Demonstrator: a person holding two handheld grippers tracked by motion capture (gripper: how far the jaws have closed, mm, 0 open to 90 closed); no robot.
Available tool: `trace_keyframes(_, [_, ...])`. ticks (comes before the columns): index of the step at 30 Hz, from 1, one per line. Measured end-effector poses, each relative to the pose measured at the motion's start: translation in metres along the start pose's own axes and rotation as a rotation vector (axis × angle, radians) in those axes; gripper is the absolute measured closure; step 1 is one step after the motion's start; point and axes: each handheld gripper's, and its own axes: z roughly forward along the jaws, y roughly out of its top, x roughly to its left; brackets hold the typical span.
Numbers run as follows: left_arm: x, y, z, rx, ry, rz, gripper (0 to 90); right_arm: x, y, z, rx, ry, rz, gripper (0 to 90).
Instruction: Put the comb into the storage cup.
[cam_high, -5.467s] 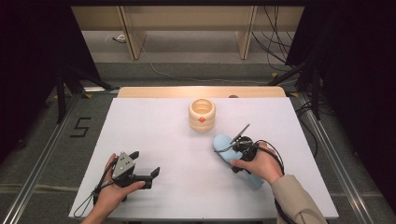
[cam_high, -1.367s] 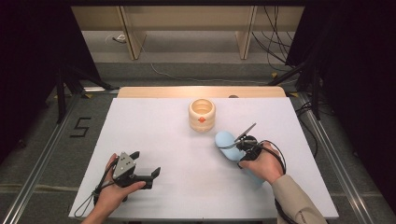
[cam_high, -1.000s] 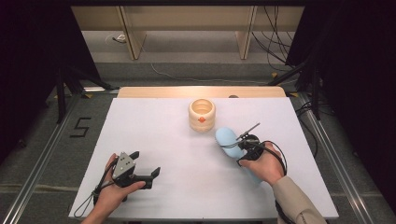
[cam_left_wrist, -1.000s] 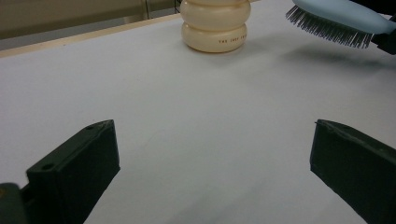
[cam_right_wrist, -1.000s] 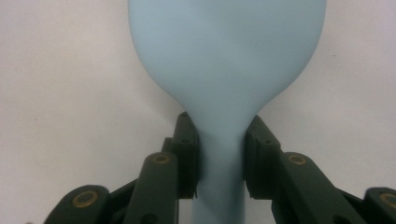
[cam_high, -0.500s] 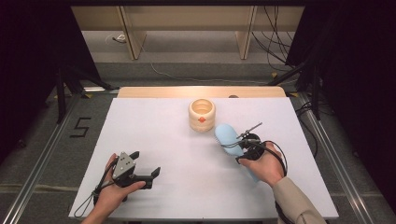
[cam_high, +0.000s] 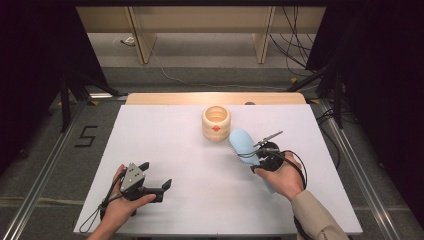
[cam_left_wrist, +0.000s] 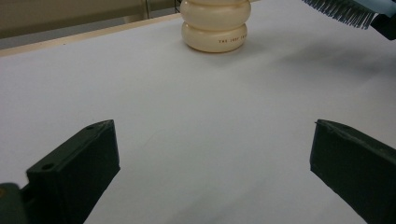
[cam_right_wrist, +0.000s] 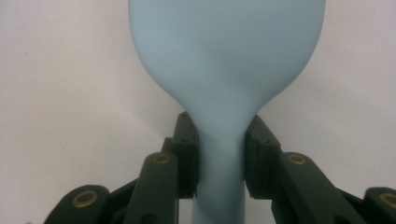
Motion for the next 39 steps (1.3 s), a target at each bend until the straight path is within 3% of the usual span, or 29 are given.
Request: trace_keyframes(39, [0.0000,0.0001,-0.0001,-0.001,-0.001,-0.002,0.9,0.0044,0.0016,-0.0080,-0.137,0.018,0.020,70.3])
